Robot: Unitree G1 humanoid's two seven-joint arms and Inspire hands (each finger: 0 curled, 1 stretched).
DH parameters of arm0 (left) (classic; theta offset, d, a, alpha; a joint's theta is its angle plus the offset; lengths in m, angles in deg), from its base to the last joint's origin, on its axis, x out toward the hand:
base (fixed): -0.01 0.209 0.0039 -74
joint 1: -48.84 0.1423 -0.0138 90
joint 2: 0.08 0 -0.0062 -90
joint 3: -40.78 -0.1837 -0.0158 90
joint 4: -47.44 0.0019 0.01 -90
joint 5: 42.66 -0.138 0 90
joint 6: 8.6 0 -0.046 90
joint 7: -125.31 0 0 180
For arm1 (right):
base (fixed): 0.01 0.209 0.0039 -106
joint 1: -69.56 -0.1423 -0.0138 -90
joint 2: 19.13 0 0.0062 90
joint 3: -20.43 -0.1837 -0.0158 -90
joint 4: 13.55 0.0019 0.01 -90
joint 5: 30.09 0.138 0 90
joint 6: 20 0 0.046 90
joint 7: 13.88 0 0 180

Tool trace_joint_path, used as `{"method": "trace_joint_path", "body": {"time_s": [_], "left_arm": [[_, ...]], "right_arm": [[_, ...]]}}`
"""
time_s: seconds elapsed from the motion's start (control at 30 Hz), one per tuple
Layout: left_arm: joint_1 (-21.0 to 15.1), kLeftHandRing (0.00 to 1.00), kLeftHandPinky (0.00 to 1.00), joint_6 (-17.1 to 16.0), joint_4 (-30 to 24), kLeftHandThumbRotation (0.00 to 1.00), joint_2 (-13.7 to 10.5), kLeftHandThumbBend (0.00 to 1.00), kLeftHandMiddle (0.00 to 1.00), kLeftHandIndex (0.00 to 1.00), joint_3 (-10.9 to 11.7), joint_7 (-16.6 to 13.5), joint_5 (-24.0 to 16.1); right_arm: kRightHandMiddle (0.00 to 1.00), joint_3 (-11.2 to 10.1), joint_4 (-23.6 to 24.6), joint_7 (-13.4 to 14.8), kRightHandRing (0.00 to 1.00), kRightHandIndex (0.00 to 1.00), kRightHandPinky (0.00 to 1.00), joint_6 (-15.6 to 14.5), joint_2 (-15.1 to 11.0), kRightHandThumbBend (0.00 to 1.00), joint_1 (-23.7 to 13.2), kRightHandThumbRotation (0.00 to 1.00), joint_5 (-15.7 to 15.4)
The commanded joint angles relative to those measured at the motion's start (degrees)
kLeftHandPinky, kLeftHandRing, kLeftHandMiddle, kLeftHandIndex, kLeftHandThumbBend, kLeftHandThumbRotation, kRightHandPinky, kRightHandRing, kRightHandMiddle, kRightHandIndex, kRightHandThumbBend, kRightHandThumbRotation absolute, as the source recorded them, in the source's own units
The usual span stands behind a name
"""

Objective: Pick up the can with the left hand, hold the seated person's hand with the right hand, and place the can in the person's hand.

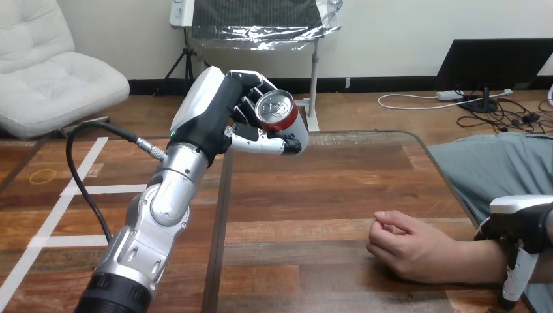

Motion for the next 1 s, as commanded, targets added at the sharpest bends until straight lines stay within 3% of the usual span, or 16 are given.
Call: {"method": "trace_joint_path", "body": {"time_s": [0.0, 0.03, 0.17, 0.4, 0.7, 0.97], "left_arm": [[-2.83, 0.39, 0.33, -0.85, -3.3, 0.0, -0.58, 0.64, 0.46, 0.49, 1.74, -0.73, 0.02], [-2.85, 0.39, 0.33, -0.91, -3.23, 0.0, -0.61, 0.64, 0.46, 0.49, 1.72, -0.8, -0.05], [-2.91, 0.39, 0.33, -0.87, -3.16, 0.0, -0.67, 0.64, 0.46, 0.49, 1.65, -0.98, -0.36], [-2.9, 0.39, 0.33, -0.64, -3.21, 0.0, -0.69, 0.64, 0.46, 0.49, 1.77, -0.78, -0.26], [-2.84, 0.39, 0.33, -1.34, -2.87, 0.0, -0.7, 0.63, 0.46, 0.49, 2.03, -0.53, 0.44], [-2.8, 0.39, 0.34, -1.29, -2.68, 0.0, -0.82, 0.63, 0.46, 0.49, 2.08, -0.26, 0.69]], "right_arm": [[0.83, 0.95, -0.86, -0.06, 0.78, 0.84, 0.74, -0.25, 1.62, 0.71, -3.77, 0.07, -0.19], [0.79, 1.08, -1.0, -0.08, 0.73, 0.83, 0.68, -0.05, 1.64, 0.69, -3.81, 0.05, -0.14], [0.74, 1.31, -1.38, 0.1, 0.66, 0.81, 0.59, 1.35, 1.5, 0.68, -3.74, 0.03, 0.43], [0.67, 1.57, -2.27, 1.19, 0.59, 0.76, 0.53, 2.99, 1.82, 0.67, -3.44, 0.0, 0.45], [0.54, 1.74, -3.13, 1.54, 0.44, 0.68, 0.37, 3.0, 2.54, 0.66, -3.34, 0.0, 0.37], [0.51, 1.8, -2.55, 1.47, 0.42, 0.61, 0.33, 1.97, 2.87, 0.66, -2.73, 0.0, 0.16]]}}
